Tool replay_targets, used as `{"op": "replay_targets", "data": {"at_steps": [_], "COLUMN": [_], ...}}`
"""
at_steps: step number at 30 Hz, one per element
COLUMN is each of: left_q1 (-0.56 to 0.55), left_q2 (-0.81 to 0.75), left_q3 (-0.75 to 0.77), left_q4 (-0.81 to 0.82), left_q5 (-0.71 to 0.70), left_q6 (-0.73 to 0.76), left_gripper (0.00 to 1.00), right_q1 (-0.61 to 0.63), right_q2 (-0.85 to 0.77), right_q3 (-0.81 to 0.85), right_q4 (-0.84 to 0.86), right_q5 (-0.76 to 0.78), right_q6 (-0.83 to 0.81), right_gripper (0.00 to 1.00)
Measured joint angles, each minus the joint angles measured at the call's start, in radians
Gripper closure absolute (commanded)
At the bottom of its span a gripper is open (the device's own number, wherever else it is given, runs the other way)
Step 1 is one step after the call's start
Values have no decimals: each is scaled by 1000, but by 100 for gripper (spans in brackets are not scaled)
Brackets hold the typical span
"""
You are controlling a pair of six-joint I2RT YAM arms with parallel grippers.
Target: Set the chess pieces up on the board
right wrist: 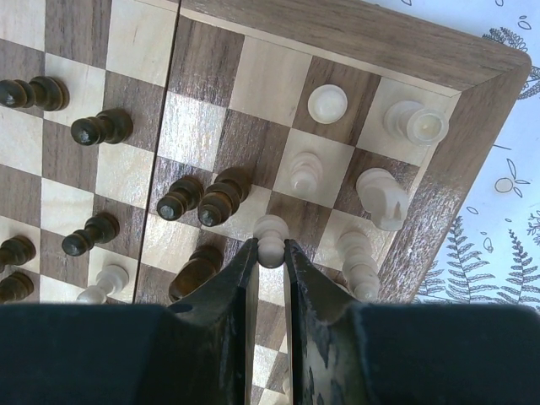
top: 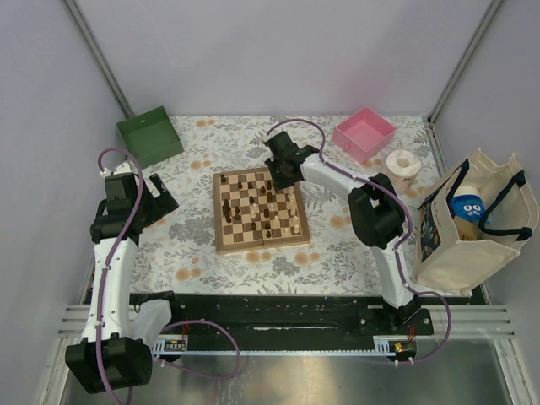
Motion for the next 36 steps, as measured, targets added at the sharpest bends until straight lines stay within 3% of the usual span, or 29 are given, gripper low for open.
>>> {"op": "replay_targets", "data": {"at_steps": [36], "left_q1": [0], "left_q2": [0], "left_q3": [0], "left_q4": [0], "left_q5": [1], "left_q6": [0], "left_gripper": [1], "right_q1": [0], "right_q2": [38], "right_q3": [62], "right_q4": [-71], "right_q5": [16], "right_q6": [0], "right_gripper": [80]}}
